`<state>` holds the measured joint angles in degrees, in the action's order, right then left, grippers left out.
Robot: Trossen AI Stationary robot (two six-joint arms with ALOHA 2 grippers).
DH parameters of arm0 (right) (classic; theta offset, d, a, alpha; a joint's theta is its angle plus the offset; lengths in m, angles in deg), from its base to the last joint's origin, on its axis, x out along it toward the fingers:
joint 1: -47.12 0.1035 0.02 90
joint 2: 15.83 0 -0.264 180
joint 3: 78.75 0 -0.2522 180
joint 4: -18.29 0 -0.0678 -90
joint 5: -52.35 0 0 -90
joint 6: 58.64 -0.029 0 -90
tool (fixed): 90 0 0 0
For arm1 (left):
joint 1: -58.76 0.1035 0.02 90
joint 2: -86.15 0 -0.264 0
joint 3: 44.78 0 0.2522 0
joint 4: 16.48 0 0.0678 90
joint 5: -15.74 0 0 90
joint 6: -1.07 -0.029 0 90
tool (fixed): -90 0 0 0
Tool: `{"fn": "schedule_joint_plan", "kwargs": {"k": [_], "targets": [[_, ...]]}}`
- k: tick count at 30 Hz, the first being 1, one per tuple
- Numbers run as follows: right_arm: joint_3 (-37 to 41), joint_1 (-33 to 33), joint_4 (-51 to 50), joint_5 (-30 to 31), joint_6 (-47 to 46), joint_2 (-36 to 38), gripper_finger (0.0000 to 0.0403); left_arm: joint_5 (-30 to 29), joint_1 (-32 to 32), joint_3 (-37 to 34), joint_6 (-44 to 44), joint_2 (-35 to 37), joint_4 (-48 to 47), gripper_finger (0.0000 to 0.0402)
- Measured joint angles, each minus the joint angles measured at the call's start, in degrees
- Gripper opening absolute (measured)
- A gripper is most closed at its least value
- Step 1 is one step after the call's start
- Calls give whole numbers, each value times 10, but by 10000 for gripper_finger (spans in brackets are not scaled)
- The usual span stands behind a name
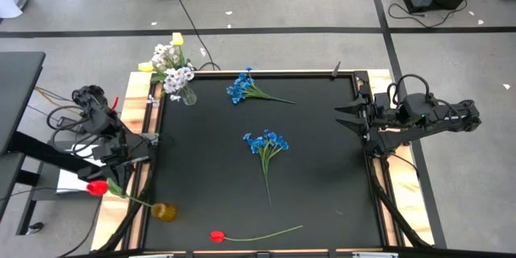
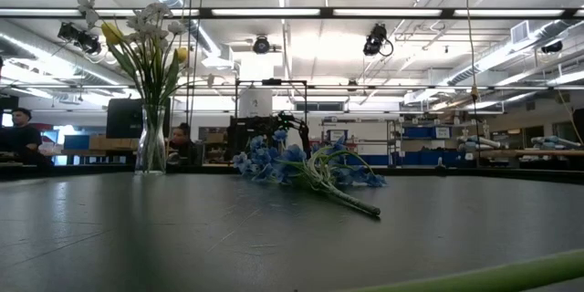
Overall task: Sort flowers into vase by color
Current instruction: Put the right red flower into the yellow vase
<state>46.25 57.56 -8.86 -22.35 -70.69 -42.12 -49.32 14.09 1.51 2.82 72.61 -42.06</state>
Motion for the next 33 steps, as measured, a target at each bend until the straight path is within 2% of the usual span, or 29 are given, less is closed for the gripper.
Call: {"fn": "schedule_joint_plan", "kwargs": {"k": [6,19,23,33], "targets": [[0,0,0,0,0,0,192,2,0,-10,-12,1,-20,7],[0,0,0,0,0,0,191,28,0,-165,41,20,113,13],[0,0,0,0,0,0,191,30,0,-187,43,30,129,48],[0,0,0,0,0,0,191,28,10,-195,102,54,190,178]]}}
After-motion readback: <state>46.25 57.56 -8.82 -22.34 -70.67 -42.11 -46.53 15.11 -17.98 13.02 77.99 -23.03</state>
